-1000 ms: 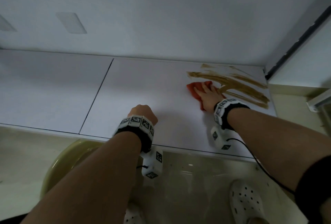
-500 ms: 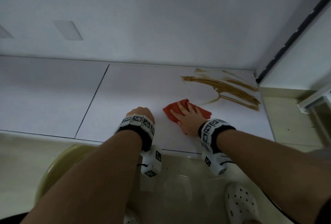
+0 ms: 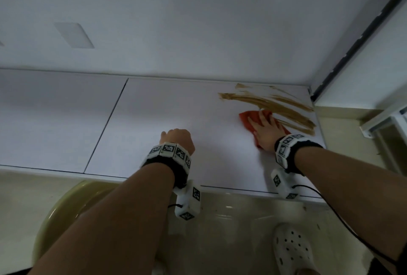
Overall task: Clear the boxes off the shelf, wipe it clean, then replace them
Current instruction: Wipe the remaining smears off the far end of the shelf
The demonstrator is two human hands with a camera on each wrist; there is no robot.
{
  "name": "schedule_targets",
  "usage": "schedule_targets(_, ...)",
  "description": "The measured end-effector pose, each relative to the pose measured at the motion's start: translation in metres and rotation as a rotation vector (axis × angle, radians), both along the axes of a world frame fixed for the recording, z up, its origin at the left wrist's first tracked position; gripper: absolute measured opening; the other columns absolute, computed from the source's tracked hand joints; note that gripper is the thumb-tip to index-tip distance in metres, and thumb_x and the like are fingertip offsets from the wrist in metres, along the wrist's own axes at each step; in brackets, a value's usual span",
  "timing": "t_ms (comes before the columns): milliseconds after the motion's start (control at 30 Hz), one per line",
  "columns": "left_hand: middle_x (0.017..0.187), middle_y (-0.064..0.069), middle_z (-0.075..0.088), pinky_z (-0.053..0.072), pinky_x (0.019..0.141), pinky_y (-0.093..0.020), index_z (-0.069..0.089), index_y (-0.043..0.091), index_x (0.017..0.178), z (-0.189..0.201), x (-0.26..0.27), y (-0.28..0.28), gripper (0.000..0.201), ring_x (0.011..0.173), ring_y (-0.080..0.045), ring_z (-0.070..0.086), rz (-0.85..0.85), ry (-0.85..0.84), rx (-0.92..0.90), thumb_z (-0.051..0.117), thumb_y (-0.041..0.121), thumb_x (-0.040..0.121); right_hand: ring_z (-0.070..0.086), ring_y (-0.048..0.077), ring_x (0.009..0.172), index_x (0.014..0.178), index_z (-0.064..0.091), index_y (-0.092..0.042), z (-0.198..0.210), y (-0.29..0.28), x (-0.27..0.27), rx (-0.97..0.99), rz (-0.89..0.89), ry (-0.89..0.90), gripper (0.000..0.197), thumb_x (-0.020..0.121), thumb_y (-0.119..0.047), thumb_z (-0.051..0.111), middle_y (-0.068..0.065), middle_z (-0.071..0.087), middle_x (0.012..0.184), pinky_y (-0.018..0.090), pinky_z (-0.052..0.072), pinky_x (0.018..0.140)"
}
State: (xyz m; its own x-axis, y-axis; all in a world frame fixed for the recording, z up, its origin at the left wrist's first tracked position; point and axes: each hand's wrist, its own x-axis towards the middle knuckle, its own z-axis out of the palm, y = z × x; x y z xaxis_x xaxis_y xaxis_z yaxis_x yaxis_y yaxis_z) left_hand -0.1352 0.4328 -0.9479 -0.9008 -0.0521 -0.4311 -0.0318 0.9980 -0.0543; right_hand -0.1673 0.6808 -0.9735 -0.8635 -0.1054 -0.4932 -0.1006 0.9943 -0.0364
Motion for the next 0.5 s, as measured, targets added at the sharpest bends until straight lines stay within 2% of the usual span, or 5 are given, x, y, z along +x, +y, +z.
schedule_targets(133, 0.126, -0.002, 0.059, 0.033, 0.104, -0.037, 0.058, 0.020, 0.123, -0.007, 0.004, 0.002, 0.037, 0.119, -0.022, 0.051, 0.000, -0.020, -0.015, 0.040, 0.019, 0.090, -0.004, 0.043, 0.143, 0.150, -0.003, -0.030, 0.004, -0.009, 0.031, 0.013, 0.026, 0.021, 0.069, 0.095, -0.026, 0.038, 0.010, -0.011, 0.158, 0.053, 0.008, 0.116)
schedule_targets(233, 0.130, -0.001, 0.055, 0.031, 0.106, -0.038, 0.055, 0.020, 0.127, -0.010, 0.007, 0.005, 0.040, 0.124, -0.023, 0.043, -0.008, -0.056, -0.045, 0.039, 0.020, 0.090, -0.009, 0.041, 0.143, 0.150, -0.004, -0.033, -0.001, -0.038, 0.044, -0.018, 0.169, -0.036, 0.071, 0.094, -0.023, 0.040, 0.008, -0.016, 0.157, 0.055, 0.003, 0.115)
schedule_targets(367, 0.131, -0.002, 0.054, 0.028, 0.110, -0.042, 0.054, 0.019, 0.127, -0.008, 0.005, 0.009, 0.041, 0.129, -0.025, 0.038, 0.026, -0.113, -0.058, 0.038, 0.019, 0.090, -0.012, 0.039, 0.143, 0.149, -0.006, -0.034, -0.010, -0.064, 0.035, -0.012, 0.305, -0.057, 0.070, 0.096, -0.025, 0.039, 0.005, -0.020, 0.157, 0.056, 0.003, 0.114)
schedule_targets(500, 0.134, -0.001, 0.052, 0.027, 0.110, -0.043, 0.051, 0.021, 0.132, -0.008, 0.003, 0.008, 0.045, 0.131, -0.025, 0.036, 0.037, -0.137, -0.048, 0.039, 0.020, 0.089, -0.010, 0.038, 0.144, 0.148, -0.005, -0.037, -0.011, -0.062, 0.012, -0.005, 0.309, -0.043, 0.076, 0.095, -0.026, 0.047, 0.004, -0.018, 0.157, 0.055, 0.006, 0.115)
